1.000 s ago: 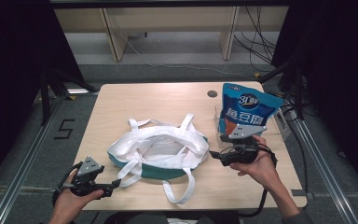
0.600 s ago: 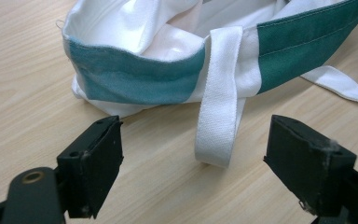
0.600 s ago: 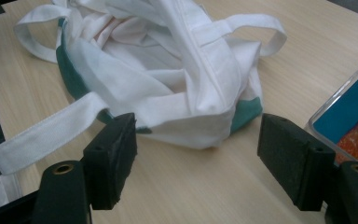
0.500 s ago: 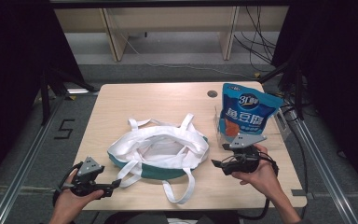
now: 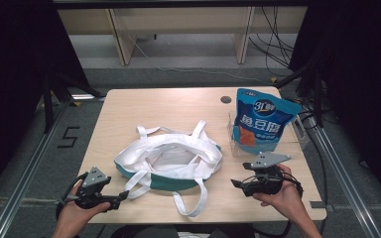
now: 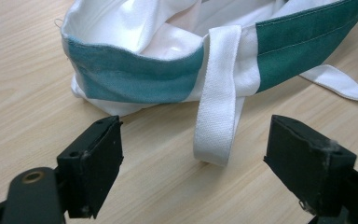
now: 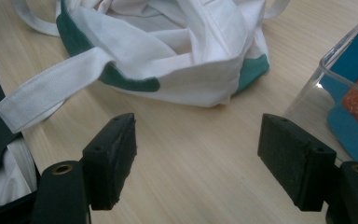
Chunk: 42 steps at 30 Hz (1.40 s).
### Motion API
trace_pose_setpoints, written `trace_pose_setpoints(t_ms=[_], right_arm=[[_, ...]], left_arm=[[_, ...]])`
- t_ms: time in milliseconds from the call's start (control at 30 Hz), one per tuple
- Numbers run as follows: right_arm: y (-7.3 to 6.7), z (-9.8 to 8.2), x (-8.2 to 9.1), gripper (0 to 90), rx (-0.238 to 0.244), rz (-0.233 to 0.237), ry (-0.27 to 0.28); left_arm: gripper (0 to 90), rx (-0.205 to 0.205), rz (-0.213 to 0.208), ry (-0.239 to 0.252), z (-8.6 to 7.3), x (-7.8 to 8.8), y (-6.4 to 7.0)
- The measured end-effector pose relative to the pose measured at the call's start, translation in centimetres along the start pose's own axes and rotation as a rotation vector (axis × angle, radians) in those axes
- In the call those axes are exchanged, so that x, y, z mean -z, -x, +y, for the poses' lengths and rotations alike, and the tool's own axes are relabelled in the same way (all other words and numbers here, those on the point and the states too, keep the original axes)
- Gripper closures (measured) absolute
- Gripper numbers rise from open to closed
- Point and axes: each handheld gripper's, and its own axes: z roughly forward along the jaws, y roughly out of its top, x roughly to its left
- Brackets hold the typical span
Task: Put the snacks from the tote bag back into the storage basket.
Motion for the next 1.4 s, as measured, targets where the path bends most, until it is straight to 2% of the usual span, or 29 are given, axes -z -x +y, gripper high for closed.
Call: trace_pose_setpoints(t_ms=[67, 100, 167, 233, 400, 433, 467, 500, 533, 567, 600, 667, 700, 733, 767, 800, 833, 867, 900, 933, 1100, 1133, 1167, 1200, 1233, 1300, 1333, 1367, 1400], right_arm=[[0.1, -0.3, 0.1, 28.3, 0.006, 0.001, 0.004], [0.1, -0.5, 0.2, 27.8, -0.012, 0.004, 0.001], [0.2, -1.0, 0.4, 26.6, -0.016, -0.004, -0.003], [0.3, -1.5, 0.5, 25.9, -0.023, -0.007, -0.013], [0.0, -2.3, 0.8, 26.0, -0.064, -0.015, -0.035], [0.1, -2.5, 0.8, 26.0, -0.053, -0.014, -0.045], [0.0, -2.7, 0.8, 26.0, -0.058, -0.015, -0.057], [0.0, -2.9, 0.8, 26.0, -0.070, -0.009, -0.081], [-0.4, -3.2, 0.6, 26.0, -0.107, -0.009, -0.067], [-0.1, -3.3, 0.8, 26.0, -0.087, -0.006, -0.109], [-0.2, -3.7, 0.6, 25.9, -0.107, -0.009, -0.100], [-0.2, -4.0, 0.8, 25.9, -0.091, -0.012, -0.137], [-0.4, -4.0, 0.9, 25.6, -0.109, -0.007, -0.148], [-0.4, -4.3, 0.6, 25.5, -0.101, -0.023, -0.113], [-0.5, -4.3, 0.8, 25.5, -0.112, -0.018, -0.125], [-0.7, -4.3, 0.9, 25.5, -0.127, -0.009, -0.131], [-0.5, -4.4, 1.0, 25.4, -0.100, -0.007, -0.140], [-0.6, -4.4, 1.1, 25.1, -0.125, -0.009, -0.146], [-0.6, -4.5, 0.9, 25.0, -0.121, -0.016, -0.114], [-0.4, -4.5, 1.2, 25.0, -0.101, -0.013, -0.137], [-0.4, -4.6, 1.2, 24.6, -0.111, -0.018, -0.144], [-0.3, -4.6, 1.2, 24.6, -0.096, -0.019, -0.146], [-0.4, -4.7, 1.0, 24.4, -0.114, -0.017, -0.133], [-0.6, -4.7, 1.0, 24.3, -0.134, -0.016, -0.147], [-0.6, -4.7, 0.8, 24.3, -0.132, -0.015, -0.143], [-0.4, -4.7, 1.0, 24.3, -0.114, -0.012, -0.178], [-0.4, -4.7, 0.8, 24.2, -0.114, -0.015, -0.169], [-0.4, -4.7, 0.9, 24.2, -0.107, -0.016, -0.179], [-0.3, -4.7, 0.9, 24.3, -0.107, -0.015, -0.176]], left_arm=[[18.2, 0.005, -0.005, 0.001, 0.0, 0.0, 0.0], [18.2, -0.023, 0.003, -0.021, 0.0, 0.2, -0.1], [18.2, -0.023, -0.001, -0.017, 0.0, 0.1, -0.1], [18.2, -0.048, 0.003, -0.010, 0.1, 0.1, -0.3], [18.1, 0.017, -0.003, -0.011, -0.1, 0.1, 0.2], [18.2, -0.006, -0.003, -0.012, -0.1, 0.1, 0.1], [18.1, 0.008, -0.003, -0.012, -0.1, 0.1, 0.2], [18.1, 0.006, -0.005, -0.018, -0.1, 0.1, 0.1], [18.1, -0.003, -0.005, -0.021, -0.1, 0.1, 0.1], [18.1, -0.002, -0.004, -0.020, -0.1, 0.1, 0.1], [18.1, -0.016, -0.004, -0.019, -0.1, 0.1, 0.0], [18.1, -0.013, 0.004, -0.002, -0.1, 0.0, 0.0], [18.1, -0.024, -0.001, -0.009, -0.1, 0.1, -0.1], [18.1, -0.005, -0.004, -0.021, -0.1, 0.1, 0.1], [18.1, 0.013, -0.003, -0.017, -0.1, 0.1, 0.2], [18.1, -0.002, 0.004, -0.010, -0.1, 0.1, 0.1], [18.1, -0.020, 0.004, -0.003, -0.1, 0.0, 0.0], [18.1, -0.020, 0.004, -0.005, -0.1, 0.0, 0.0], [18.1, -0.005, 0.006, -0.004, -0.1, 0.0, 0.1], [18.1, 0.003, 0.005, -0.003, -0.2, 0.0, 0.2], [18.1, -0.019, 0.005, -0.017, -0.1, 0.1, 0.0], [18.1, -0.019, 0.002, -0.017, -0.1, 0.1, 0.0], [18.1, 0.004, 0.004, -0.013, -0.1, 0.1, 0.1], [18.1, 0.000, 0.003, -0.005, -0.1, 0.0, 0.0], [18.1, -0.003, 0.008, -0.019, -0.1, 0.2, 0.0], [18.1, 0.013, 0.003, -0.017, -0.1, 0.2, -0.1], [18.1, 0.030, 0.006, -0.008, -0.2, 0.2, 0.0], [18.1, -0.007, 0.011, -0.016, -0.1, 0.3, -0.4], [18.1, 0.002, 0.020, -0.032, -0.1, 0.4, -0.4]])
